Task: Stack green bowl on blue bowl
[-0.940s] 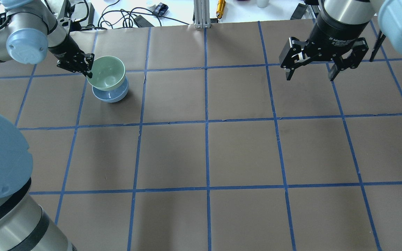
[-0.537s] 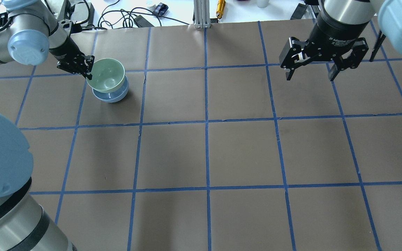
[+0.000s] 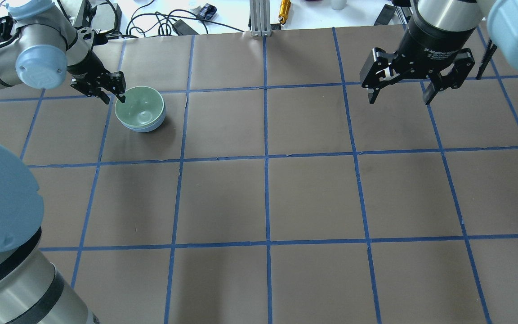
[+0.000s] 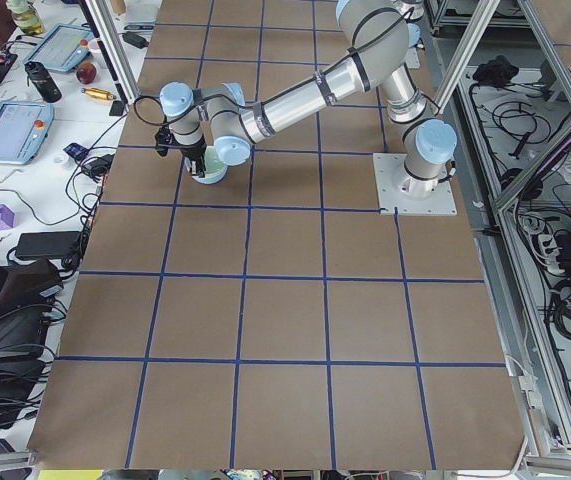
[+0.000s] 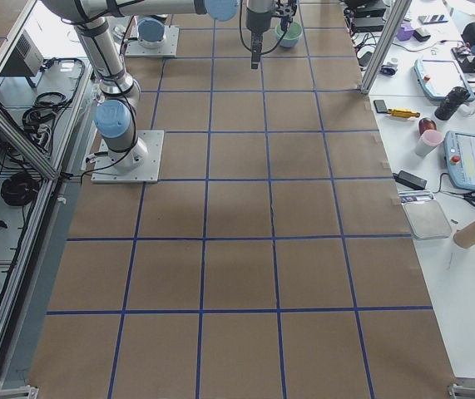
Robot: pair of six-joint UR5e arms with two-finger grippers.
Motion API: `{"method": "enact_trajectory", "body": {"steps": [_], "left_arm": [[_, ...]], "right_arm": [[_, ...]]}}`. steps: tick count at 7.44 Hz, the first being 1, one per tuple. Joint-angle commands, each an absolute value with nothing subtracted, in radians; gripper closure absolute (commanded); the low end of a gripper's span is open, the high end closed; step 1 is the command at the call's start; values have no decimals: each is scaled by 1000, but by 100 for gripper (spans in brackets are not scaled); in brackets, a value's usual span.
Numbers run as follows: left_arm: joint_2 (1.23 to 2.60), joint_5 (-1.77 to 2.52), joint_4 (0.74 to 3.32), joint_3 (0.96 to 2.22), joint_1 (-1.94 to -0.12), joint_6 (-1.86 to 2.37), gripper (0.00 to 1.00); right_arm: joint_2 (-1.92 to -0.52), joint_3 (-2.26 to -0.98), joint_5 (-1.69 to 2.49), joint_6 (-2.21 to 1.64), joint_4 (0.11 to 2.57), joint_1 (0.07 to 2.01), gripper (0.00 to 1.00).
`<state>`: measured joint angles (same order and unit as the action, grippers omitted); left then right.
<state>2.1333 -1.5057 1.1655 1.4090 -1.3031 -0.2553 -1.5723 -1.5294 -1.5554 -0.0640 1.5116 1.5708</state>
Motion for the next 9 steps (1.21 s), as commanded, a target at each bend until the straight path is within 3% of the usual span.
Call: {"method": "enact_trajectory", "body": {"steps": [1,4,6,7,8,9], "left_arm": [[2054,-1512,1221,1404,-1351,-235,37],[1854,-1622,1368,1410,-1562,-19,34],[1735,-1592,1501,1420,-1594,6,30],[1714,-1583,1558,1428,-1591,8,9],[1679,-1585,1568,1452,-1594,11,0],[1649,-1583,1581,1468,-1589,11,0]], "right_arm": [[-1572,-1529,-1555,-64,1511,1571,0],[-1572,-1529,-1555,-64,1511,1571,0],[-1572,-1529,-1555,-64,1511,1571,0],[-1572,-1529,-1555,-64,1511,1571,0],[-1572,-1529,-1555,-64,1511,1571,0],[-1572,-1529,-1555,-64,1511,1571,0]]}}
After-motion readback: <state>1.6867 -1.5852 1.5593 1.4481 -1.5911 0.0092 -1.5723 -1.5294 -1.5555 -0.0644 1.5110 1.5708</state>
